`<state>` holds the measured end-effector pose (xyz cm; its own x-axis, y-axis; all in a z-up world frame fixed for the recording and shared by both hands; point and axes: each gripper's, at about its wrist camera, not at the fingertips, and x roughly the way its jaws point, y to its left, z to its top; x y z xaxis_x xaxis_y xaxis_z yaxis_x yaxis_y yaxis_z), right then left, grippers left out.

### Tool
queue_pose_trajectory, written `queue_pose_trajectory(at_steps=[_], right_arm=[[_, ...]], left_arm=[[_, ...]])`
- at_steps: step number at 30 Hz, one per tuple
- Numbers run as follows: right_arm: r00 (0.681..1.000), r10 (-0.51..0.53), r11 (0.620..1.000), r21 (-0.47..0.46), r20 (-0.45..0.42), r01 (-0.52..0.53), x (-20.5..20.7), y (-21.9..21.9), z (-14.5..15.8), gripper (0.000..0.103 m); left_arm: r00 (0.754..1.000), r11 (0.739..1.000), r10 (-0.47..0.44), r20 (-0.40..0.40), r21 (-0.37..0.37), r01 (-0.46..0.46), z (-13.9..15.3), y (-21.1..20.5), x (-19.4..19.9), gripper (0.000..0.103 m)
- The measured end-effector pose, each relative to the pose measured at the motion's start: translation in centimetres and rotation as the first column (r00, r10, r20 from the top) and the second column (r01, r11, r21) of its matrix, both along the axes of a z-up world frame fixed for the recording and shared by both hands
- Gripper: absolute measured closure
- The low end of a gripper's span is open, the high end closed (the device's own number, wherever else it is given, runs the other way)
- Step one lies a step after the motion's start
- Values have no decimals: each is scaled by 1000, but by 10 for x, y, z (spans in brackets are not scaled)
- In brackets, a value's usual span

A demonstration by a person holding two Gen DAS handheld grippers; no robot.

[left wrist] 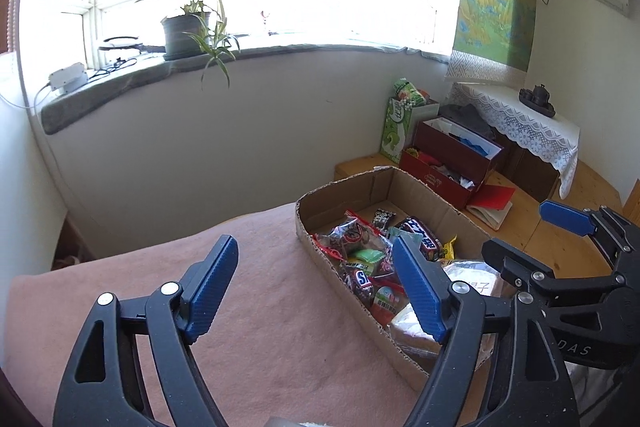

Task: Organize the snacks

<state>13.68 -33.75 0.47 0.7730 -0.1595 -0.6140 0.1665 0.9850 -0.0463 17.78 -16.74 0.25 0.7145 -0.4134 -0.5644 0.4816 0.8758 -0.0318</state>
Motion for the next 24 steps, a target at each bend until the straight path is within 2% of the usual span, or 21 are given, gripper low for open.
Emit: queue_pose_trajectory(at_steps=[8,24], right_arm=[[999,-30,1000,4,15,30,-10,7,4,14],[997,-70,997,27,20,70,-26,13,5,14]], left_arm=[[999,999,35,19,-37,-34,6,17,-17,21],[999,998,47,17,-47,-46,4,23,-40,21]])
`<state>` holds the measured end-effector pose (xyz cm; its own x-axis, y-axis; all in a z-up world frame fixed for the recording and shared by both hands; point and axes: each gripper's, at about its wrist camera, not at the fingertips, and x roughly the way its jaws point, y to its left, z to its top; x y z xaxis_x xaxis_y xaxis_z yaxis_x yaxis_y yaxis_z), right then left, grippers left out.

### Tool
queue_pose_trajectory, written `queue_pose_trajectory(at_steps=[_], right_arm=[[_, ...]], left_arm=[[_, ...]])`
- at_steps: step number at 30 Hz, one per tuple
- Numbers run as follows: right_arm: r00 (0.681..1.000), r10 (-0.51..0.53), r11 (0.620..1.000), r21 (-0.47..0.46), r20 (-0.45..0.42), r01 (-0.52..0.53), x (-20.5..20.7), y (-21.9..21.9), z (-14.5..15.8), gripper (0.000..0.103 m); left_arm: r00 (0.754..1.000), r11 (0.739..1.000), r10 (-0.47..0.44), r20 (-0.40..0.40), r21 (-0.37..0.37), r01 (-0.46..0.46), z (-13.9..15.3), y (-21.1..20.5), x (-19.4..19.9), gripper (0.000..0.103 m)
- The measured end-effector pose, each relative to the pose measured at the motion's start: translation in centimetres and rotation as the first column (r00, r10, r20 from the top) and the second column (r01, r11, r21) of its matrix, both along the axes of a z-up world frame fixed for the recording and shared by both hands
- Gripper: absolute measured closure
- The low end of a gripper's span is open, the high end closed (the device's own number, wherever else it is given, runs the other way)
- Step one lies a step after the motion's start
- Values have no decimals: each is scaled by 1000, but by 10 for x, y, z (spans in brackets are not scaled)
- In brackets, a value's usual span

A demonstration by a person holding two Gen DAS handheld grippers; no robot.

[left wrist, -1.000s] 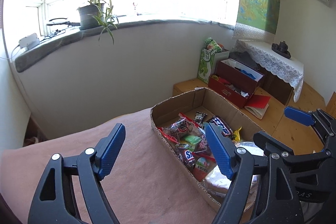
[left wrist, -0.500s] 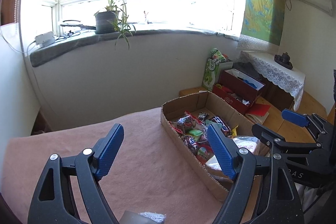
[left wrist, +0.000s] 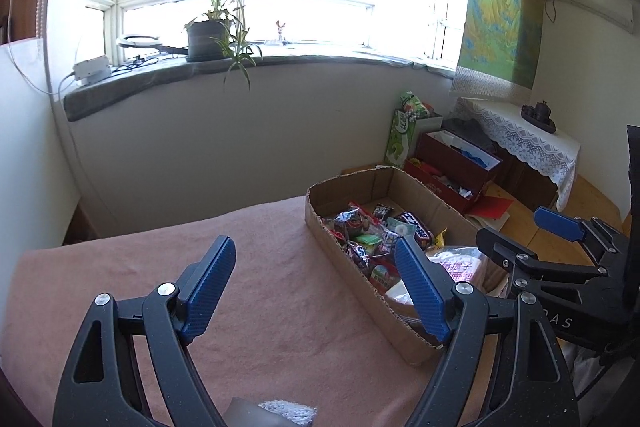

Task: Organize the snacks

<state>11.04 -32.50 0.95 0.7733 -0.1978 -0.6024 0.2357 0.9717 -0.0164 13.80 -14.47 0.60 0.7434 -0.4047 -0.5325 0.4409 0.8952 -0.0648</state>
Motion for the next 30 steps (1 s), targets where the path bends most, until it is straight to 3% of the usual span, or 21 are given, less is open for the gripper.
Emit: queue_pose_trajectory(at_steps=[30], right_arm=[[1000,6,1000,-13,-3,-6,-10,7,4,14]], left_arm=[[1000,1000,-6,21,-1,6,8,-3,-13,21]])
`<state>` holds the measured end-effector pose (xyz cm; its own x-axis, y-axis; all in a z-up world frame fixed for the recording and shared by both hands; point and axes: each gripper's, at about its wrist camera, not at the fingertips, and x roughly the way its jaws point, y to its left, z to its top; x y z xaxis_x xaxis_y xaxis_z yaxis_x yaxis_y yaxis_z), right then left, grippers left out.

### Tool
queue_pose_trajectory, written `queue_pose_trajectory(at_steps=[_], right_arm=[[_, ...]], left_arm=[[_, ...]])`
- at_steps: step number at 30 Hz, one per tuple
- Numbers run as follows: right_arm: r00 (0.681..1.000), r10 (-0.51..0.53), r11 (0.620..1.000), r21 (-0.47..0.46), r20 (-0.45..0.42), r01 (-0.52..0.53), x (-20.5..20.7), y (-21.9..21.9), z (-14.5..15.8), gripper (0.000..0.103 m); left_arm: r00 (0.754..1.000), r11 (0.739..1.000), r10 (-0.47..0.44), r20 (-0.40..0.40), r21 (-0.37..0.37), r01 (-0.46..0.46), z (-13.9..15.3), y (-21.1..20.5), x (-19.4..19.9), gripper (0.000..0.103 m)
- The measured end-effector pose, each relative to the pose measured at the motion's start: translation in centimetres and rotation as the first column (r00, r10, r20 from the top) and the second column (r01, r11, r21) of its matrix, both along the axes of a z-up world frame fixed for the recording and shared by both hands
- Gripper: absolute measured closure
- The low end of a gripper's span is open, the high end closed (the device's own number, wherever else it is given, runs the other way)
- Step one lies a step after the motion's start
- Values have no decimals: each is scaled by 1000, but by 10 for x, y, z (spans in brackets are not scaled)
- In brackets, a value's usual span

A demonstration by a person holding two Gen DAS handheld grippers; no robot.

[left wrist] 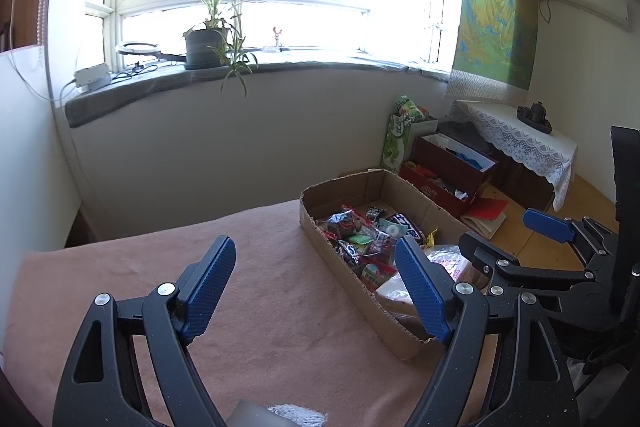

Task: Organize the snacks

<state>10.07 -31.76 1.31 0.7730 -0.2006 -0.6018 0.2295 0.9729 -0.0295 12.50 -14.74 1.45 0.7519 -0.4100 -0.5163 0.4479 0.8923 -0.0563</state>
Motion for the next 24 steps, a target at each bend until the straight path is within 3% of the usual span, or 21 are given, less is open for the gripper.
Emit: queue_pose_trajectory(at_steps=[24], right_arm=[[1000,1,1000,-7,-8,-1,2,2,0,14]], left_arm=[[1000,1000,-8,-2,2,8,-2,-2,0,21]])
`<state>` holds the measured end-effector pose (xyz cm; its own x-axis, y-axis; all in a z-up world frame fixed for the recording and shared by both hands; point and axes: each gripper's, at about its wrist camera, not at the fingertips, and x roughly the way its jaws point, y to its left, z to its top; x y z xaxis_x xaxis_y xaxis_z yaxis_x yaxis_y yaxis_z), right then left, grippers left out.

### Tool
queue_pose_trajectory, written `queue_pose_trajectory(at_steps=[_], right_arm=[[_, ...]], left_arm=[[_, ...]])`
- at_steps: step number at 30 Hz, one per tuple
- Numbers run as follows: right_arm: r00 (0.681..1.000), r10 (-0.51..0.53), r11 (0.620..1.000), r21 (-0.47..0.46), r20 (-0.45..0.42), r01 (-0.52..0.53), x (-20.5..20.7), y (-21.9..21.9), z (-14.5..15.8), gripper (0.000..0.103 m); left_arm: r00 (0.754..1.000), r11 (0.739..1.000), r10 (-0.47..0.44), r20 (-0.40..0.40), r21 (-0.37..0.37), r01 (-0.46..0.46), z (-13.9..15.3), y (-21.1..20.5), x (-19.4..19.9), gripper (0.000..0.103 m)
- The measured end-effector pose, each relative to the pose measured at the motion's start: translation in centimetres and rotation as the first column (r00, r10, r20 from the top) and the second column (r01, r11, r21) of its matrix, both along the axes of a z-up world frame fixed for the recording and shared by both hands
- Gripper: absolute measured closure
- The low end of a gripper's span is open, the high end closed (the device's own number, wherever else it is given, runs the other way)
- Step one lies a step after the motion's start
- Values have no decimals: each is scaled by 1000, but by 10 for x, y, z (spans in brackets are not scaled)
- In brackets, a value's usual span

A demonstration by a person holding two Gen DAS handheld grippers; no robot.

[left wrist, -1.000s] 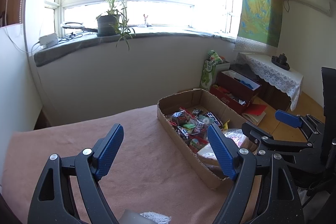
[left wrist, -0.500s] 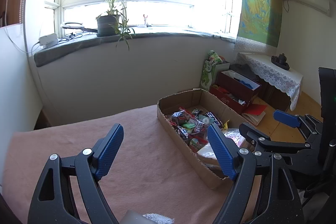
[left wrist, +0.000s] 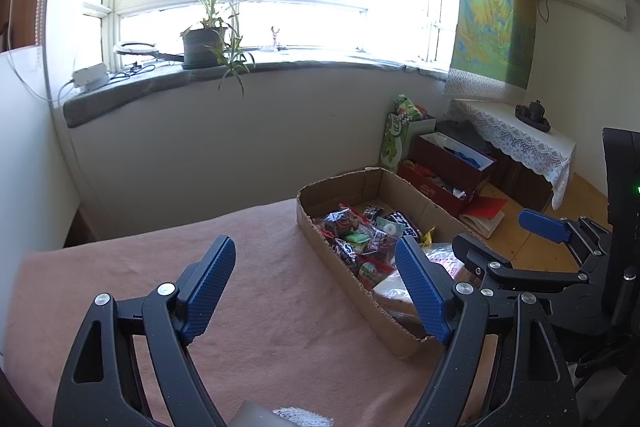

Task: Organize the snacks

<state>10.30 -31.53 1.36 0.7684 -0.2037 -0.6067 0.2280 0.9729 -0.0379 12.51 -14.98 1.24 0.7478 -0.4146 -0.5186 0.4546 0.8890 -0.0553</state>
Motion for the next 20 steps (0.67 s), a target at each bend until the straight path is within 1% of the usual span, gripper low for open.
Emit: queue_pose_trajectory(at_steps=[20], right_arm=[[1000,3,1000,-5,-11,-3,0,-3,-5,14]], left_arm=[[1000,1000,9,9,3,-9,-2,2,-1,21]])
